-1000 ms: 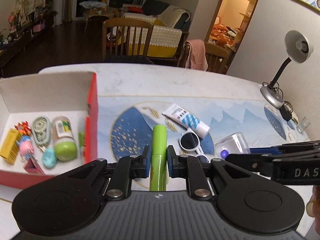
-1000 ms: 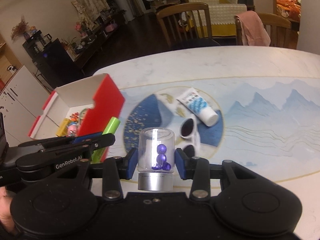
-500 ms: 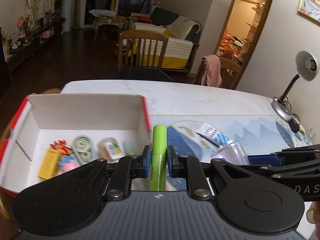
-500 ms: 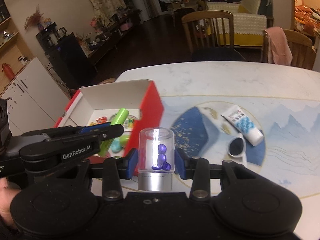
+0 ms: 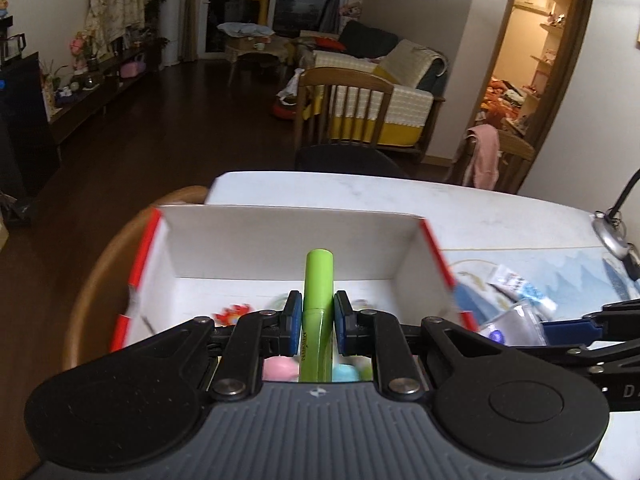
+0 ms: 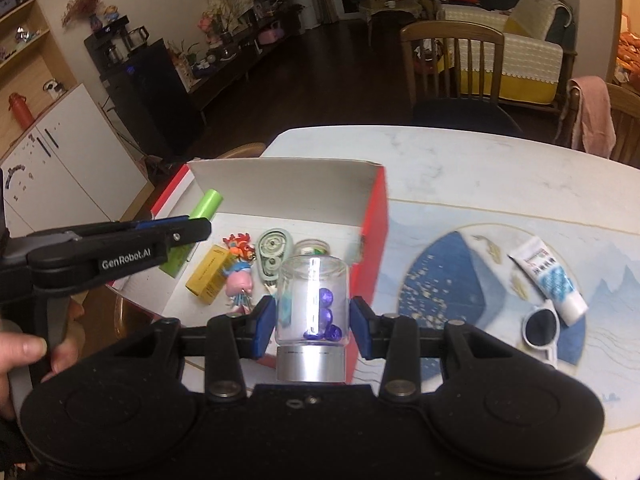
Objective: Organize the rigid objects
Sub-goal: 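Carry the bead bottle and green highlighter over into the red box, then open both grippers to drop the bottle and highlighter into the box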
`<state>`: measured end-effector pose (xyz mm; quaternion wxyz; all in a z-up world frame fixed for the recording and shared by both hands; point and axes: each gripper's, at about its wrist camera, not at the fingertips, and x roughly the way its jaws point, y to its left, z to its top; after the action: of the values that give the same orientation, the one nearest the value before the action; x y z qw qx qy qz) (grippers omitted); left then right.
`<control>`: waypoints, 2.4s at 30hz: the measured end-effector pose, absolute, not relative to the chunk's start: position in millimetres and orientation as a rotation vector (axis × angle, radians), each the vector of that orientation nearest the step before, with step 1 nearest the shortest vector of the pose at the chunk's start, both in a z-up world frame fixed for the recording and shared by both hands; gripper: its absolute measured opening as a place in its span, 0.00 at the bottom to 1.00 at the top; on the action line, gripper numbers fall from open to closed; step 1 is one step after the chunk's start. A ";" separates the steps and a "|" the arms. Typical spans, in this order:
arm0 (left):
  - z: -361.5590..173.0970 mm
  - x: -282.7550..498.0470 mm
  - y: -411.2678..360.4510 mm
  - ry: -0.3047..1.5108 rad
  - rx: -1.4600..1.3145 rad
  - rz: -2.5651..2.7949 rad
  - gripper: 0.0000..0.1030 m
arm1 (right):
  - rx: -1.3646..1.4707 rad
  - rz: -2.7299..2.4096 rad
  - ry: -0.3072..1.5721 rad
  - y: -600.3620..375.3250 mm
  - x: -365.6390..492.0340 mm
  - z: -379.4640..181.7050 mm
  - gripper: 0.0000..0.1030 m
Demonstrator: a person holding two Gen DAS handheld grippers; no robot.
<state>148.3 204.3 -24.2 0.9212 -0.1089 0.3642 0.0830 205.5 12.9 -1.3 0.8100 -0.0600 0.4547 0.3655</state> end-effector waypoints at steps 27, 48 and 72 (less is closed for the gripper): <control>-100.9 209.3 262.0 1.003 -0.017 0.249 0.16 | -0.376 0.809 1.046 131.1 221.2 -77.8 0.39; -103.4 211.2 264.3 1.081 -0.049 0.224 0.16 | -0.347 0.807 1.051 124.7 220.7 -75.0 0.49; -47.7 162.3 229.2 0.980 -0.103 0.197 0.16 | -0.212 0.877 0.974 70.6 199.2 -19.6 0.58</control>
<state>162.3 229.2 -47.7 0.8763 -0.0496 0.4698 0.0943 199.2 70.6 -19.6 0.7878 -0.0983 0.4519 0.4068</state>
